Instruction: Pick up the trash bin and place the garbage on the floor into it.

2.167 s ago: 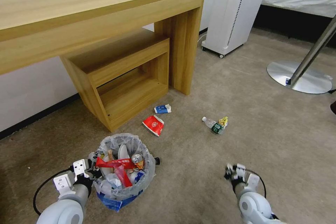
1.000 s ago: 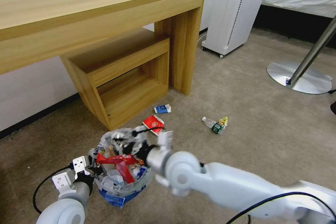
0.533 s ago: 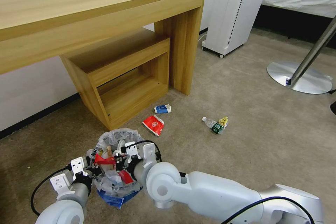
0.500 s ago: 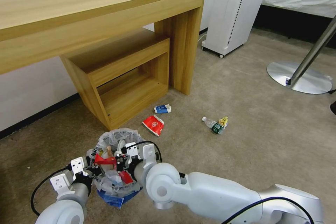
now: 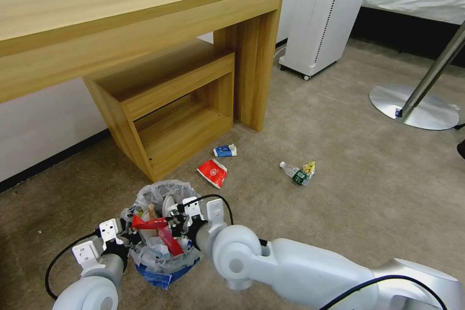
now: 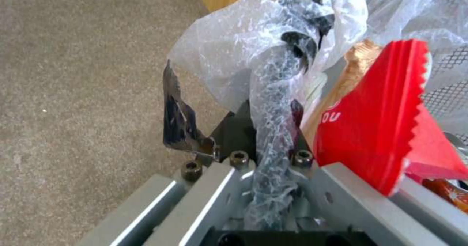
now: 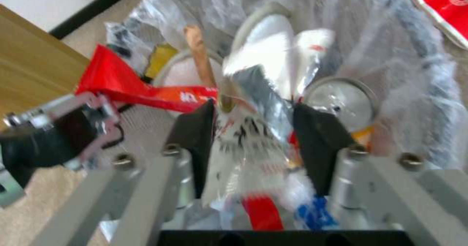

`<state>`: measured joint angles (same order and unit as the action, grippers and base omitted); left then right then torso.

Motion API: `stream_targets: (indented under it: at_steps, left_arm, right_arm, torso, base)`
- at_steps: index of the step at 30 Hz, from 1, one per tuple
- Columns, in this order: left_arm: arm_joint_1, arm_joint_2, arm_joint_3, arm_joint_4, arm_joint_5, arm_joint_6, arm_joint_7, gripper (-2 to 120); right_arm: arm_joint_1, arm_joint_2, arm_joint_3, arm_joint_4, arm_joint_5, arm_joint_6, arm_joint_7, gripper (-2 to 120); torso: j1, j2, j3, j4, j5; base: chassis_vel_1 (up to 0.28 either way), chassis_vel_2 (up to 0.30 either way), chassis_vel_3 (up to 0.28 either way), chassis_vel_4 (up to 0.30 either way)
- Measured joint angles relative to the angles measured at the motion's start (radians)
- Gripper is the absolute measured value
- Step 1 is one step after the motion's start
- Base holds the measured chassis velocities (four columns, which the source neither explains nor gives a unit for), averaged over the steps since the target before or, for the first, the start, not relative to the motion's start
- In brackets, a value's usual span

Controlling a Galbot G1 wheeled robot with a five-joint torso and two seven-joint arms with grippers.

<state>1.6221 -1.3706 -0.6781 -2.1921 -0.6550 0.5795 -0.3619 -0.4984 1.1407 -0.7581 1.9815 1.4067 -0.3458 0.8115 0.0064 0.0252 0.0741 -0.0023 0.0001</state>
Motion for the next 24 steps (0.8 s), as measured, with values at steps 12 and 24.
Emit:
stream_targets:
  at_steps: [12, 24]
  left_arm:
    - [0.010, -0.011, 0.002, -0.003, 0.013, -0.006, 0.001, 0]
    - [0.010, -0.028, -0.005, -0.011, 0.027, -0.008, 0.007, 0]
  right_arm:
    - [-0.008, 0.005, 0.006, -0.020, -0.029, -0.017, 0.008, 86]
    - [-0.083, -0.112, 0.212, 0.008, -0.285, 0.394, -0.577, 100]
  torso:
    - [0.000, 0.000, 0.000, 0.0003, 0.0000]
    - [0.000, 0.000, 0.000, 0.0003, 0.0001]
  base:
    - [0.000, 0.000, 0.000, 0.000]
    - [0.000, 0.000, 0.000, 0.000]
